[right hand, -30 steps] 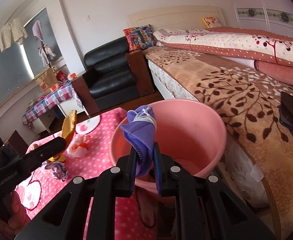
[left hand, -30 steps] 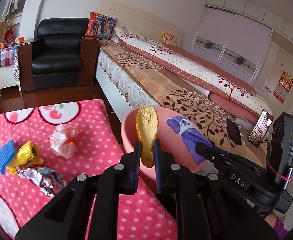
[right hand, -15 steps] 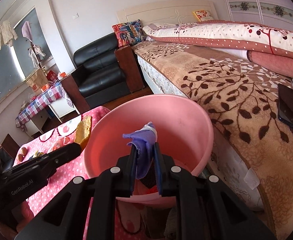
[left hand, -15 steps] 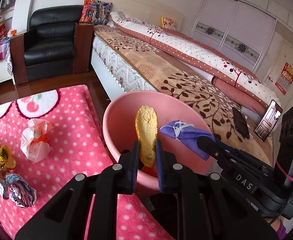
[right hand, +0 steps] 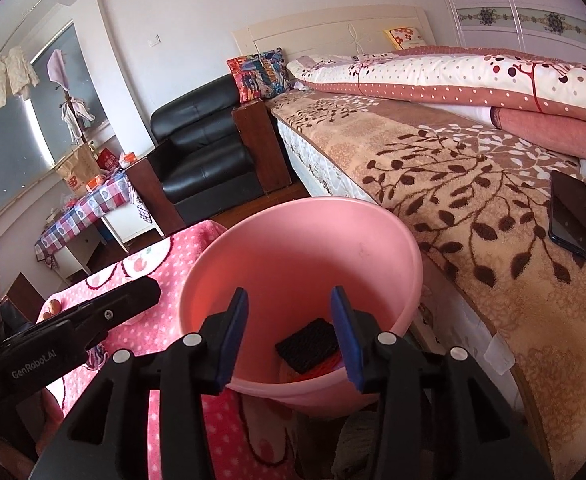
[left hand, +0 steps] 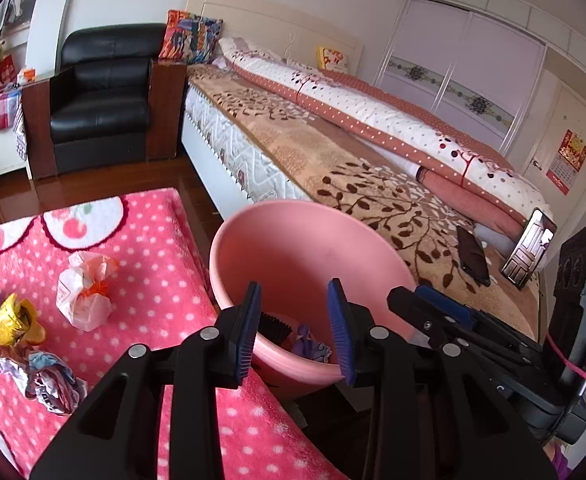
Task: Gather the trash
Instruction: 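Move both open tools back toward the table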
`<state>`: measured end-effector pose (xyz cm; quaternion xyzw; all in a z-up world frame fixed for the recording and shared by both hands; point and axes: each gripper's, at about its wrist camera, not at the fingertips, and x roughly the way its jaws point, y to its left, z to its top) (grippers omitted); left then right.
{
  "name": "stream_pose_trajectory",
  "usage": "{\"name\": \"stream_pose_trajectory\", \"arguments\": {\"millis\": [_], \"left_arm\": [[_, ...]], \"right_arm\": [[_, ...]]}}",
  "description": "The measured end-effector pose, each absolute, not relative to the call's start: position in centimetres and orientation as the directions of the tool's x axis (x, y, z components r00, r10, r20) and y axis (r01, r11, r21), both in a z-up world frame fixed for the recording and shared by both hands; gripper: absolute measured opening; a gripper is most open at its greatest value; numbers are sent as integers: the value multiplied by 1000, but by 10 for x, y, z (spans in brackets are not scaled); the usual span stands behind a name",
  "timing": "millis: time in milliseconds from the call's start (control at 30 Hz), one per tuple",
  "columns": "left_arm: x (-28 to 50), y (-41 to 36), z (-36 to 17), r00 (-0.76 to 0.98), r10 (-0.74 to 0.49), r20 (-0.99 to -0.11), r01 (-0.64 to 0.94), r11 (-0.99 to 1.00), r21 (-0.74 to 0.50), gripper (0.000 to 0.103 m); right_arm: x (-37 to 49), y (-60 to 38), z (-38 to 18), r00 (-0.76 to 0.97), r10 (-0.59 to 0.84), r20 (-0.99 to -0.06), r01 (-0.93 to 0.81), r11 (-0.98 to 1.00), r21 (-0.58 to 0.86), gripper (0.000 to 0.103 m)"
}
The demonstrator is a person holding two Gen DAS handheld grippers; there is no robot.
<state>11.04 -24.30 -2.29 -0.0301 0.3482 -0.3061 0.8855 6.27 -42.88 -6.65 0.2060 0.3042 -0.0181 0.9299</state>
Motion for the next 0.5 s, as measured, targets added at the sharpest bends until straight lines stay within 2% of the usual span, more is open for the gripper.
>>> {"name": "stream_pose_trajectory", "arguments": {"millis": [300, 500], "left_arm": [[72, -222, 5, 624, -582, -522, 572, 795, -203, 34], [53, -199, 8, 640, -576, -508, 575, 798, -179, 34]], "right_arm": [[42, -398, -46, 833, 109, -542, 124, 918, 376, 44], [29, -366, -39, 835, 160, -526, 55, 927, 371, 46]]}}
